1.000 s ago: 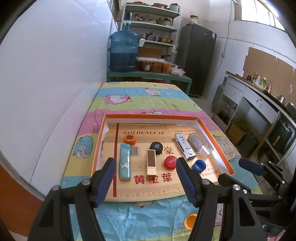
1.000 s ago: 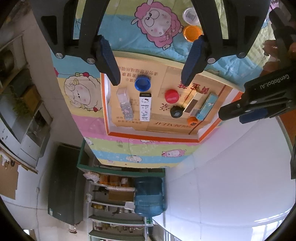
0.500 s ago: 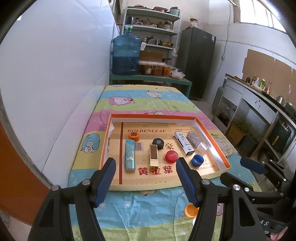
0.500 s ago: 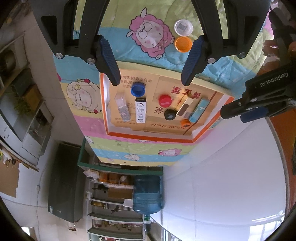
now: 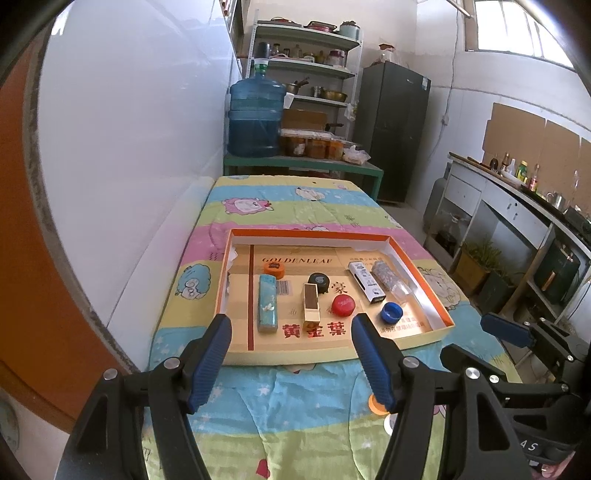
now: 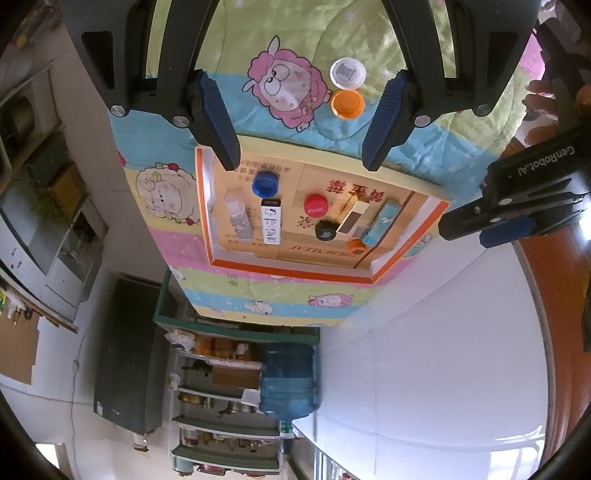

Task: Organize rigid objects
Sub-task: 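Withdraw both open tools from the tray back over the quilt, then grasp the white QR-code cap on the quilt with the right gripper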

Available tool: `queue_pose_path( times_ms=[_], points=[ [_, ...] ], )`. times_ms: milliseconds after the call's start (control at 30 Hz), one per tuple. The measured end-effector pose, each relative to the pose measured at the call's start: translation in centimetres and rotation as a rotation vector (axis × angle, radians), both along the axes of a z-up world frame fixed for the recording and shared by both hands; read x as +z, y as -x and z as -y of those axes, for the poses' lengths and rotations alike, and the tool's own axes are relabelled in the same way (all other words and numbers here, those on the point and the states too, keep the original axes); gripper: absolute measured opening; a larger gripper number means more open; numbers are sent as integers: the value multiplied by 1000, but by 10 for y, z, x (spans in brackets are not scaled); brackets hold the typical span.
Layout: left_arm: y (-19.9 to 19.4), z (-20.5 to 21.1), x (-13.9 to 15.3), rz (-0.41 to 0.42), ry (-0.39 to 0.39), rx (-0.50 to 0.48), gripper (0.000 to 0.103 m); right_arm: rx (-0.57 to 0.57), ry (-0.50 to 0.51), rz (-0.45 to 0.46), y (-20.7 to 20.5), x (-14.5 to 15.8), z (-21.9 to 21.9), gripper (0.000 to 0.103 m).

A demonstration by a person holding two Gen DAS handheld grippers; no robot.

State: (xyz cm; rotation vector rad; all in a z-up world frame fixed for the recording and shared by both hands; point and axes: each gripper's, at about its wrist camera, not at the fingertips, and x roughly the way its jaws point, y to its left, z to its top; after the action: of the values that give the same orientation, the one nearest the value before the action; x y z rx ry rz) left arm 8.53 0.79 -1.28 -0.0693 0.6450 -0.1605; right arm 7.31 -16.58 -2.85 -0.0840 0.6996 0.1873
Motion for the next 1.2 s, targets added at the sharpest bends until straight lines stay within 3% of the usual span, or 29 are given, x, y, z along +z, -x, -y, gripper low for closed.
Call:
queue_pose_path(
  times_ms=[433, 833, 1200],
  points=[
    [24, -16, -10, -19, 22, 19, 67, 4, -3, -12, 23, -9, -5, 70],
    [34, -24, -33, -62, 45, 13, 67, 51, 12, -103, 30, -60, -16, 70],
    [29, -25, -40, -74, 64, -3, 67, 76, 23, -148, 17, -84, -23, 70]
  ],
)
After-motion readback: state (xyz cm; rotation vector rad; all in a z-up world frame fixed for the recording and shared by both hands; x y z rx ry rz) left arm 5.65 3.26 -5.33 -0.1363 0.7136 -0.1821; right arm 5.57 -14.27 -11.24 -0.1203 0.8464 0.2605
